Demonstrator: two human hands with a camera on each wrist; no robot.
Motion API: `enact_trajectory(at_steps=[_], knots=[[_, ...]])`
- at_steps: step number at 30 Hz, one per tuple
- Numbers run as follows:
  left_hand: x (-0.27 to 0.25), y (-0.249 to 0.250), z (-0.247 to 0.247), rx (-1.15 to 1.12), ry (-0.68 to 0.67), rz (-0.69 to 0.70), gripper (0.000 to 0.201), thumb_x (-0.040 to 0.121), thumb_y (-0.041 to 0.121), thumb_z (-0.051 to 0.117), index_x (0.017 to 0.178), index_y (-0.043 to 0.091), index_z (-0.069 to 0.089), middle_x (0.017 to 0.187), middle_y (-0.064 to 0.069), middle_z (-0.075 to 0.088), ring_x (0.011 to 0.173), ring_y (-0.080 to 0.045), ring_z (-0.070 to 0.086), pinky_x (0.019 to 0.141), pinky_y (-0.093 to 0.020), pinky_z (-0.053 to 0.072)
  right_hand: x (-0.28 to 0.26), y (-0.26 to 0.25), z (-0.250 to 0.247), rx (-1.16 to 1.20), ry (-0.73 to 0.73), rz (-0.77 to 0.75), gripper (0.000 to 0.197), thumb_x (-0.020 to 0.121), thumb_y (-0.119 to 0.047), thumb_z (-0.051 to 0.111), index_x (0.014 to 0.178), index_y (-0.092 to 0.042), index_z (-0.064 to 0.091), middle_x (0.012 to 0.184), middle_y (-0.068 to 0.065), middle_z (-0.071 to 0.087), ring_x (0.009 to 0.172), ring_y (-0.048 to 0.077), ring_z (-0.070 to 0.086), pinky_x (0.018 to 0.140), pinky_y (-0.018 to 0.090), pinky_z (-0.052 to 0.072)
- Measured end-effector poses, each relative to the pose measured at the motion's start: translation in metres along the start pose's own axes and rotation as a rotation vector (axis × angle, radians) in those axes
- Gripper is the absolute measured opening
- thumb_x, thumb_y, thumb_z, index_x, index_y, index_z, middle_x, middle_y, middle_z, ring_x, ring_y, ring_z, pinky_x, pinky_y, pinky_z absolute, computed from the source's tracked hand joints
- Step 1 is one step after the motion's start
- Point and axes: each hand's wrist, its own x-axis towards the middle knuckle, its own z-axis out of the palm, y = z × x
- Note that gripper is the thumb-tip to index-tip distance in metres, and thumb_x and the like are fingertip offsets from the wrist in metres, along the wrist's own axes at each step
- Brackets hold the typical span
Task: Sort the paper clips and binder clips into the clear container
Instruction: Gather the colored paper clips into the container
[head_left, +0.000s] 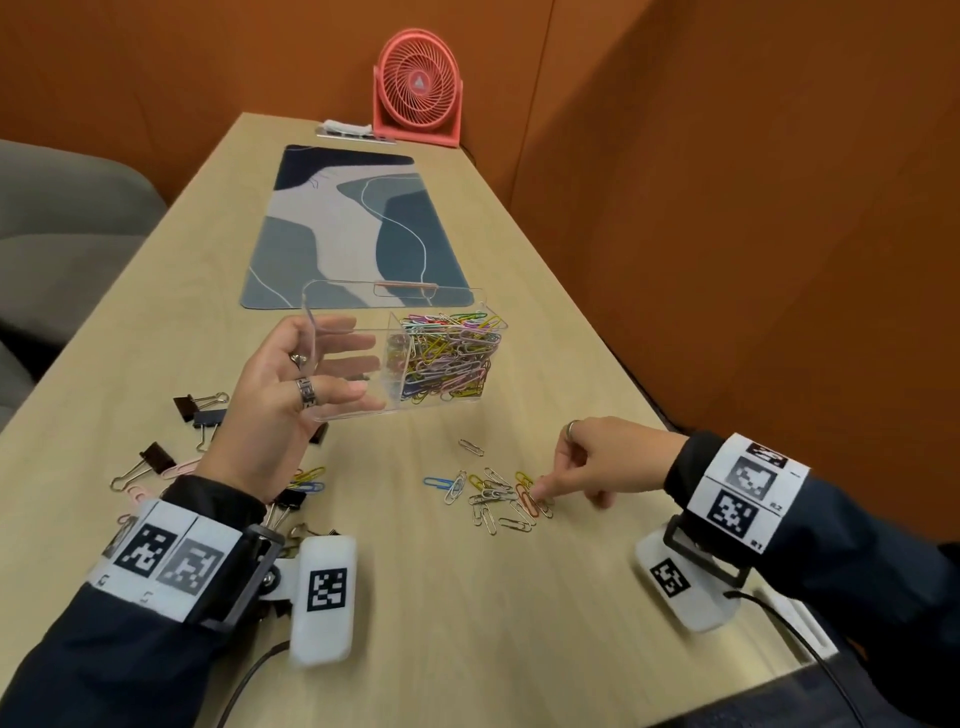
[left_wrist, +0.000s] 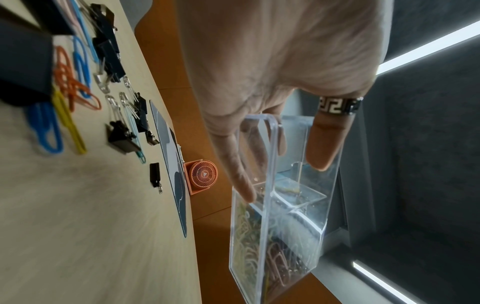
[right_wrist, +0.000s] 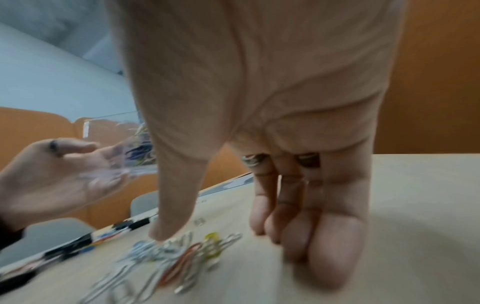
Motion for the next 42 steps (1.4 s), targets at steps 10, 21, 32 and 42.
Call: enact_trajectory(at_steps=[10,21,32,42], knots=[[0.0,0.0,-0.001,0.004,0.005,0.011,0.049,0.057,-0.003,0.058,0.102,0.017,0.06,0.096,-0.001,0.069,0.096,-0.025,0.067,0.065,-0.031,0.057,0.001,-0.024,0.027,-0.097,0.12,-0.039,0.059,0.058,-0.061,0.076,0.087,-0.017,0.051,0.08,-0.004,0.054,0.072,0.013,0.05,0.061,0.027,0.038],[0.0,-0.001,0.0,0.003,-0.001,0.008,0.049,0.057,-0.003,0.058,0.102,0.016,0.06,0.096,-0.002,0.069,0.096,-0.025,0.067,0.067,-0.034,0.059,0.004,-0.022,0.023,0.056,0.1,-0.13,0.013,0.082,-0.017,0.069,0.091,-0.008,0.066,0.091,0.013,0.072,0.06,0.004,0.054,0.063,0.014,0.044],[0.0,-0.001,0.0,-0.004,-0.007,0.008,0.049,0.056,-0.003,0.058,0.101,0.017,0.06,0.095,-0.002,0.069,0.096,-0.026,0.066,0.068,-0.035,0.059,0.003,-0.021,0.03,-0.021,0.169,-0.205,0.009,0.085,-0.017,0.065,0.083,-0.02,0.056,0.079,-0.001,0.058,0.06,-0.001,0.046,0.059,0.011,0.038],[0.0,0.0,0.001,-0.014,-0.009,0.007,0.05,0.056,-0.003,0.058,0.103,0.014,0.059,0.094,-0.001,0.07,0.097,-0.027,0.065,0.068,-0.036,0.059,0.004,-0.018,0.026,0.038,0.128,-0.201,0.01,0.084,-0.014,0.067,0.094,-0.012,0.067,0.068,-0.011,0.059,0.056,-0.001,0.054,0.058,0.008,0.045]])
